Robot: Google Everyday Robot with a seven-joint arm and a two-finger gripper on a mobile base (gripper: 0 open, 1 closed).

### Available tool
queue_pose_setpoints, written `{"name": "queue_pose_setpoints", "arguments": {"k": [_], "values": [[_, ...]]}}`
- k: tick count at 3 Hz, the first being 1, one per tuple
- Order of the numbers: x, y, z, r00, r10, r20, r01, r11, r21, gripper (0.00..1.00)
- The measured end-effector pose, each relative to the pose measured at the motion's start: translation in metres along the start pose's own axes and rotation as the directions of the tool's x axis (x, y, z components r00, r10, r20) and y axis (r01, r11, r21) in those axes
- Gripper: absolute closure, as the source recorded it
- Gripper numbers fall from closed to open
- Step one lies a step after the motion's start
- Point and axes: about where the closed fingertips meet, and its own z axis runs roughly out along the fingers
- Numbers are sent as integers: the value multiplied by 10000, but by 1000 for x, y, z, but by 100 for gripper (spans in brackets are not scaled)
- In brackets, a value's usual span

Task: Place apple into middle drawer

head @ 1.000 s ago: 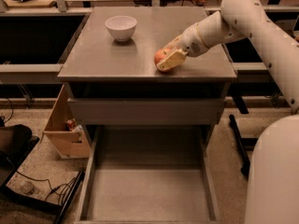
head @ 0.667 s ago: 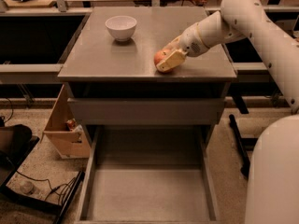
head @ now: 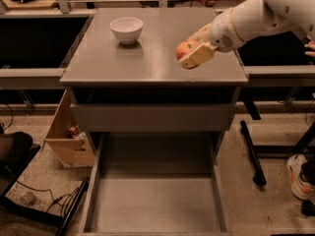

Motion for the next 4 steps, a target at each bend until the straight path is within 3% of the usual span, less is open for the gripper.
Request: {"name": "queue_pose_setpoints", "arguments": {"k": [1,2,3,4], "values": [[-4,41,-58,9987,486,125,-495,9944,938,100],[33,81,-50,9927,1185,-239,-1156,9884,985,100],[84,111,0,9845,1608,-700,-1562,9855,663,100],[120,106,42,9827,1636,-867,-1566,9842,827,100]]}}
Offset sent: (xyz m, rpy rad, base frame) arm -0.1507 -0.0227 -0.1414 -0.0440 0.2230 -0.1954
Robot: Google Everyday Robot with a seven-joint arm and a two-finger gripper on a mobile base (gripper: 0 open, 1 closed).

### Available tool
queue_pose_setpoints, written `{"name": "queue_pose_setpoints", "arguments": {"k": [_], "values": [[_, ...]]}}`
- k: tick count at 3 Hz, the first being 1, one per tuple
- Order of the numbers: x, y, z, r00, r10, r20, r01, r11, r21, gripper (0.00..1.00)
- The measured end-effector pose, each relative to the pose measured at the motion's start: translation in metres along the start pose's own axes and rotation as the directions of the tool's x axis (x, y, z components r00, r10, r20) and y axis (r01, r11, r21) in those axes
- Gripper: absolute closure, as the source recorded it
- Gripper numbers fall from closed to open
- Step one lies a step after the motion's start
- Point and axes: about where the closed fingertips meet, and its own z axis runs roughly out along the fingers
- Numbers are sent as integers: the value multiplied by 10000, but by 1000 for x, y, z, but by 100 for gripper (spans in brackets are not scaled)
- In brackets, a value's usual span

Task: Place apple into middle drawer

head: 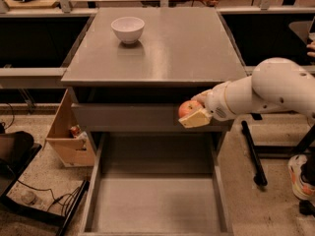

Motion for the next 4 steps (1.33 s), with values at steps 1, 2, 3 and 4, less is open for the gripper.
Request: {"name": "queue_pose_setpoints", "arguments": {"k": [1,2,3,4], "values": [[12,-20,23,9991,75,408,-91,9992,388,100],[14,-18,31,9988,166,460,-182,9993,338,100],[19,-6,49,9980,400,497,-402,9992,24,100],[49,38,101,9921,1077,650,-1027,9918,-760,100]]}}
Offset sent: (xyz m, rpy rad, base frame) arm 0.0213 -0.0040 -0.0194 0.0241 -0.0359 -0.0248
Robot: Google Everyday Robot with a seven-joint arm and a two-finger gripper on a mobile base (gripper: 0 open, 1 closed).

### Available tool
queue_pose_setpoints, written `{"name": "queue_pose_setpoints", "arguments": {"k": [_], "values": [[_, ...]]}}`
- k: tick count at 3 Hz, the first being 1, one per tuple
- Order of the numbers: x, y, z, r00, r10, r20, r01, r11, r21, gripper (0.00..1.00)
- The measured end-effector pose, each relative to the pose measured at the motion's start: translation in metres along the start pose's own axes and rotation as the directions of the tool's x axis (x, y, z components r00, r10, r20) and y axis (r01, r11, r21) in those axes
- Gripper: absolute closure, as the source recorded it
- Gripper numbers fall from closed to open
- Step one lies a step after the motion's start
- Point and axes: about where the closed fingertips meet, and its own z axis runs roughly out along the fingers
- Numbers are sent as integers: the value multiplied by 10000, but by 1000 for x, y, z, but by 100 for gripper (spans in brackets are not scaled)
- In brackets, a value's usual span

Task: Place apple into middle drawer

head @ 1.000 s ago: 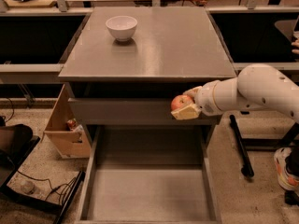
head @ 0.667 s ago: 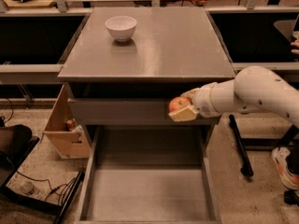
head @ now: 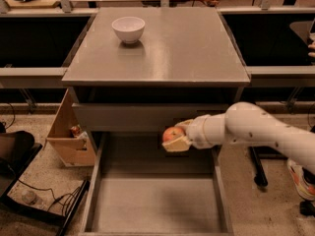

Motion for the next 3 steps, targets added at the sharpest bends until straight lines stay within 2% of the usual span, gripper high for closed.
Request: {"name": "queue_pose_setpoints", "arguments": {"k": [1,3], "values": [[56,48,70,9977,680,82,-671,9947,-785,100],[130,93,179,9948,1016,76,-996,9857,-1359,100]]}}
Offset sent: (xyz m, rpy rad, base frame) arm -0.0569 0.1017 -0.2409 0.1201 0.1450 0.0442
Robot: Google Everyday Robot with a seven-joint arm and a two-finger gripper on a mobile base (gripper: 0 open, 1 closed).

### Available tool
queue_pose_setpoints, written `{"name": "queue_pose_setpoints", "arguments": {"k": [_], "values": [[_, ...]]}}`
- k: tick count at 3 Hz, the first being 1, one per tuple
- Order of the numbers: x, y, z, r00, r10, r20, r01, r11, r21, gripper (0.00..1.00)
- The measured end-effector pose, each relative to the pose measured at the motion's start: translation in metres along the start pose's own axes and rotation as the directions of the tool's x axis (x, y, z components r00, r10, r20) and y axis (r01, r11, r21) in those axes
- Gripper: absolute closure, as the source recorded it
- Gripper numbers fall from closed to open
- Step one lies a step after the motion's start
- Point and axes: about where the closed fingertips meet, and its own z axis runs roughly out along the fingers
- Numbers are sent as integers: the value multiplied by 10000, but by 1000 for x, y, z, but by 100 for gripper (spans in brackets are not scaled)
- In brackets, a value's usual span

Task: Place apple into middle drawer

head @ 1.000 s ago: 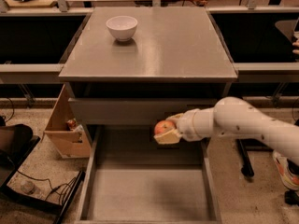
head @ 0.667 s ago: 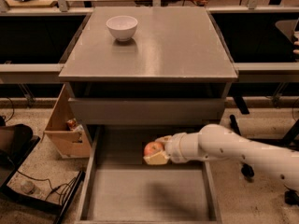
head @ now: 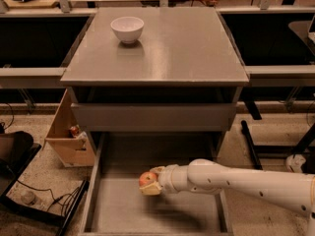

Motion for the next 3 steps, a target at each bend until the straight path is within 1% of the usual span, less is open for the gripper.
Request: {"name": "queue_pose_setpoints", "arguments": {"k": [1,2,3], "values": [[18,2,26,9999,108,-24,-108,9999,-10,100],[31,11,47,9998,156,-104,-157,9999,-25,100],[31,10,47,9998,159,-90,-159,9999,-3,81]]}}
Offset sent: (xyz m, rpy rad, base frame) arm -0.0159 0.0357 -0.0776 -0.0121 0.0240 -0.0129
